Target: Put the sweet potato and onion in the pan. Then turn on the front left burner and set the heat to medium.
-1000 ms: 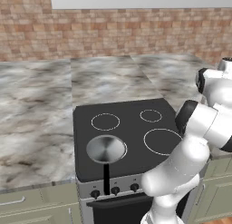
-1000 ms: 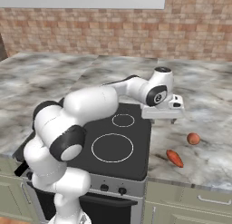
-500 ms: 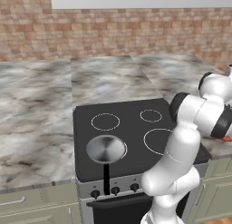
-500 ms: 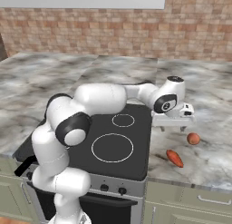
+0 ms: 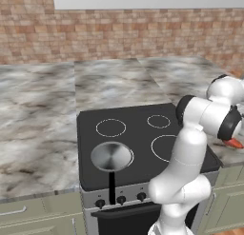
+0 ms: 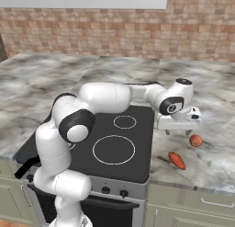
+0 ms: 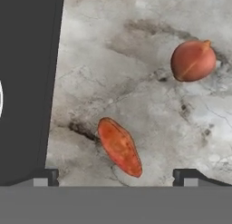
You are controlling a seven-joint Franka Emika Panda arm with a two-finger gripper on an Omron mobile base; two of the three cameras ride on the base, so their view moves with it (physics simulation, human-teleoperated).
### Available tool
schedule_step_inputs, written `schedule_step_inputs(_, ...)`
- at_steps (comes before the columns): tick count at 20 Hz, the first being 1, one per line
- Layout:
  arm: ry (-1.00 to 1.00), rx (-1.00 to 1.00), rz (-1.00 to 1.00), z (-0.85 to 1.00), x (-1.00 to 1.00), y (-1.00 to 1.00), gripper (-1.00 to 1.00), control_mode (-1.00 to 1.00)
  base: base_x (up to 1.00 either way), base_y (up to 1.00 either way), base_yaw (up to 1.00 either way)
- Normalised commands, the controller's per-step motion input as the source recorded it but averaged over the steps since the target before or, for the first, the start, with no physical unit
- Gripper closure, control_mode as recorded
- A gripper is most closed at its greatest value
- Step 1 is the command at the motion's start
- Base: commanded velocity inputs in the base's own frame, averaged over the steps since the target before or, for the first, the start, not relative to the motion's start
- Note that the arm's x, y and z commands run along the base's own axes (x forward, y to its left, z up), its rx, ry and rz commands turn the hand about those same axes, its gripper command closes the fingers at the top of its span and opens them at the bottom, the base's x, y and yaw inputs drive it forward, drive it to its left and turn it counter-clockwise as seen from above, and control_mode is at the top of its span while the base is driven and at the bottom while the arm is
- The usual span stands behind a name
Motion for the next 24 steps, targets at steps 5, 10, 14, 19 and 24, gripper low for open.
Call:
schedule_step_inputs(5,0.0,0.0,0.22,0.0,-0.42,0.12,-1.0,-1.0,0.0,0.0,0.0)
schedule_step_inputs(10,0.0,0.0,0.26,-0.08,-0.31,0.14,-1.0,-1.0,0.0,0.0,0.0)
schedule_step_inputs(14,0.0,0.0,0.26,-0.13,-0.02,0.2,-1.0,-1.0,0.0,0.0,0.0)
schedule_step_inputs(19,-0.02,0.0,0.2,-0.23,0.23,0.0,-1.0,-1.0,0.0,0.0,0.0)
schedule_step_inputs(24,0.0,0.0,0.06,-0.25,0.2,-0.16,-1.0,-1.0,0.0,0.0,0.0)
